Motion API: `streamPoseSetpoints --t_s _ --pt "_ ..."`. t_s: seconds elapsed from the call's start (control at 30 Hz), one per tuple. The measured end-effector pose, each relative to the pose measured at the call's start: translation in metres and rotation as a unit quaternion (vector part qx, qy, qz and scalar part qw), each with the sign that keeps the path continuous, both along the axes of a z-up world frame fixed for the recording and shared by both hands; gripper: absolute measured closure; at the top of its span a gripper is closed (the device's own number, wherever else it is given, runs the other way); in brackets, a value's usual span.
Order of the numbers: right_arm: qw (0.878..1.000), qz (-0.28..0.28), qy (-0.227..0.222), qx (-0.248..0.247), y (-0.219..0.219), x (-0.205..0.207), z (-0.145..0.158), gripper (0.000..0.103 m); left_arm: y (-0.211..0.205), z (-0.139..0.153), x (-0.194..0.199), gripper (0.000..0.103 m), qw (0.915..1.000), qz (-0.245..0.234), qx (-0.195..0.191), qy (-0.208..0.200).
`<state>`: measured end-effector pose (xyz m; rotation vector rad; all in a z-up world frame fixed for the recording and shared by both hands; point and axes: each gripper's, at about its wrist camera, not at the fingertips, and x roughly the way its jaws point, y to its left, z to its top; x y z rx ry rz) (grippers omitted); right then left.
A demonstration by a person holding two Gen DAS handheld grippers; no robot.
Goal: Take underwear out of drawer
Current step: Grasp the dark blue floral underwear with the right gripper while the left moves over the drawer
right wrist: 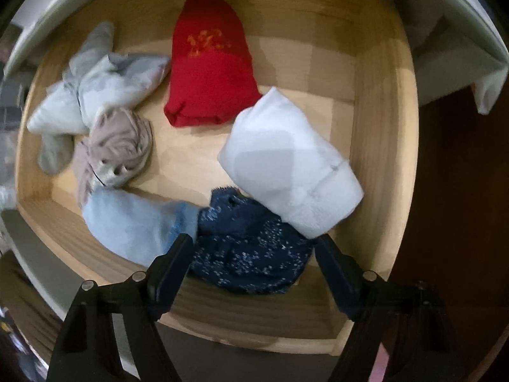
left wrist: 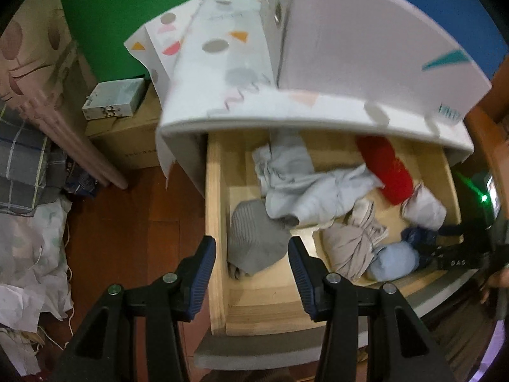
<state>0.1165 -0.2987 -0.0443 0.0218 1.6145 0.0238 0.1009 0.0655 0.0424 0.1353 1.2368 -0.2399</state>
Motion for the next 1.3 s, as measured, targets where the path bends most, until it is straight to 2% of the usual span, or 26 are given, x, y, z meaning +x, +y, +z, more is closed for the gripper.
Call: streamPoseSetpoints --t_s 0.1,0.33,0.5,0.67,0.73,0.8,0.87,0.97,1.03,1.07,1.1,1.3 --pt "0.999 0.017 0.012 -0.026 0.001 0.002 -0.006 0.039 -0.007 -0.015 -0.001 0.055 0.9999 -0.008 0.003 0.009" --pt "0.998 0.022 0.033 -0.040 0.006 0.011 -0.016 0.040 -0.012 -0.044 0.006 0.055 0.9993 -0.004 -0.001 0.038" --pt "0.997 0.004 0.059 -0.047 0.006 0.017 -0.022 0.040 -0.010 -0.055 0.011 0.055 0.9988 0.006 -0.007 0.049" --pt "0.997 -0.004 0.058 -0.051 0.006 0.022 -0.030 0.040 -0.007 -0.062 0.014 0.055 0.9984 0.019 -0.011 0.051" --pt "0.997 0.002 0.051 -0.057 0.008 0.032 -0.031 0.045 -0.005 -0.065 0.015 0.055 0.9982 0.025 -0.012 0.052" --pt "0.998 0.000 0.040 -0.041 0.006 0.043 -0.028 0.075 -0.002 -0.067 0.014 0.055 0.9981 0.028 -0.014 0.053" --pt "0.999 -0.011 0.030 -0.035 0.003 0.051 -0.023 0.082 0.001 -0.068 0.013 0.055 0.9980 0.033 -0.014 0.053" --pt "0.999 -0.011 0.038 -0.021 -0.001 0.059 -0.019 0.076 0.003 -0.069 0.012 0.055 0.9976 0.037 -0.023 0.054" --pt "0.999 -0.010 0.042 -0.028 -0.002 0.059 -0.016 0.066 0.005 -0.070 0.012 0.055 0.9973 0.040 -0.028 0.055" --pt "0.998 -0.011 0.047 -0.029 -0.001 0.058 -0.015 0.051 0.006 -0.070 0.012 0.055 0.9972 0.040 -0.030 0.056" --pt "0.998 -0.013 0.052 -0.028 -0.001 0.055 -0.016 0.042 0.006 -0.071 0.012 0.055 0.9970 0.041 -0.032 0.058" --pt "0.996 0.006 0.072 -0.053 0.007 0.038 -0.021 0.042 0.003 -0.074 0.015 0.055 0.9960 0.044 -0.036 0.069"
